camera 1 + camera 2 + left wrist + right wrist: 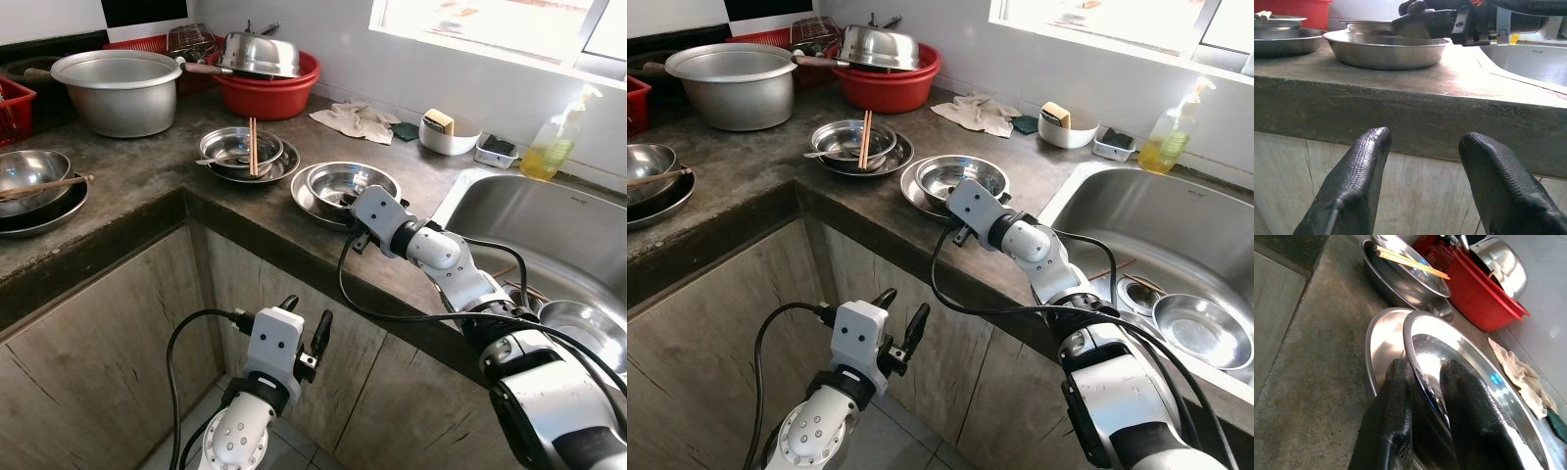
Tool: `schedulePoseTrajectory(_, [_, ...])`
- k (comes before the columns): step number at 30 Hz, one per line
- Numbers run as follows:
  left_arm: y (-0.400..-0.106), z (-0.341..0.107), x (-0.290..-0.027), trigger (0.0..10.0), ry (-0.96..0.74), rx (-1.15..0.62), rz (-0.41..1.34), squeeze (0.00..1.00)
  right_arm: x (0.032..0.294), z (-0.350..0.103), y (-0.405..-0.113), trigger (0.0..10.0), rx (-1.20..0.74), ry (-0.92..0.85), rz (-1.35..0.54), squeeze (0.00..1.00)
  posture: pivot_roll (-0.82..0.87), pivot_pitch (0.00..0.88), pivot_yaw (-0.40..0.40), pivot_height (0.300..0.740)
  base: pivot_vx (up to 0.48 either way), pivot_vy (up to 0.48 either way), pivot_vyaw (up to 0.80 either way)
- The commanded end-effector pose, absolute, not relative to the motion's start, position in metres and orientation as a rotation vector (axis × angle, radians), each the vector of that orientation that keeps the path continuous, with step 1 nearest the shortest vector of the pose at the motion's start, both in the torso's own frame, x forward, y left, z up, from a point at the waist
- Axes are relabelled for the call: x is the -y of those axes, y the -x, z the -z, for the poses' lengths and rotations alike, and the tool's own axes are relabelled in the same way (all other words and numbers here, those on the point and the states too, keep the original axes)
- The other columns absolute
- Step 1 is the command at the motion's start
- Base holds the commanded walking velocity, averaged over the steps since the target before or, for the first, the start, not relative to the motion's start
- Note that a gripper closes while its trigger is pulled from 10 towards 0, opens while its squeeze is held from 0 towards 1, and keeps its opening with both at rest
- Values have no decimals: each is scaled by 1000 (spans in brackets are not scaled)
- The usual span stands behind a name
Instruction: Kitchen organization
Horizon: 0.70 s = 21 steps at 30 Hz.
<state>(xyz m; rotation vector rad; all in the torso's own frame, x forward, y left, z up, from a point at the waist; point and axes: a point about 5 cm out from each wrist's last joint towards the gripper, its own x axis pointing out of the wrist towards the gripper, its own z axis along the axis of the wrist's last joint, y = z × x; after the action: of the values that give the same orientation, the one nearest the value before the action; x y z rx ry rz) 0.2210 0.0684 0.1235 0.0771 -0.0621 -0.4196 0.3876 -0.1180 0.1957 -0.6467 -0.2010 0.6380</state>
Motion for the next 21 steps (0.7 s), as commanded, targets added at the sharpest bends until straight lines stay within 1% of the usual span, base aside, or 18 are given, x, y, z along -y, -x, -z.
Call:
schedulePoseTrajectory(1, [-221,-122,-65,10000,-69,63,428,0,120,-203,-390,10000,214,661,-635,0,11,15,-123,740,0,0,0])
schedulePoseTrajectory(12, [-221,-121,-66,10000,-73,61,431,0,118,-205,-390,10000,226,640,-640,0,15,2,-119,740,0,0,0])
schedulePoseTrajectory(16, [-221,-121,-66,10000,-74,60,432,0,115,-205,-388,10000,230,614,-672,0,15,0,-120,740,0,0,0])
schedulePoseTrajectory(21, [-221,-120,-66,10000,-75,59,434,0,116,-204,-387,10000,231,622,-678,0,15,0,-117,740,0,0,0])
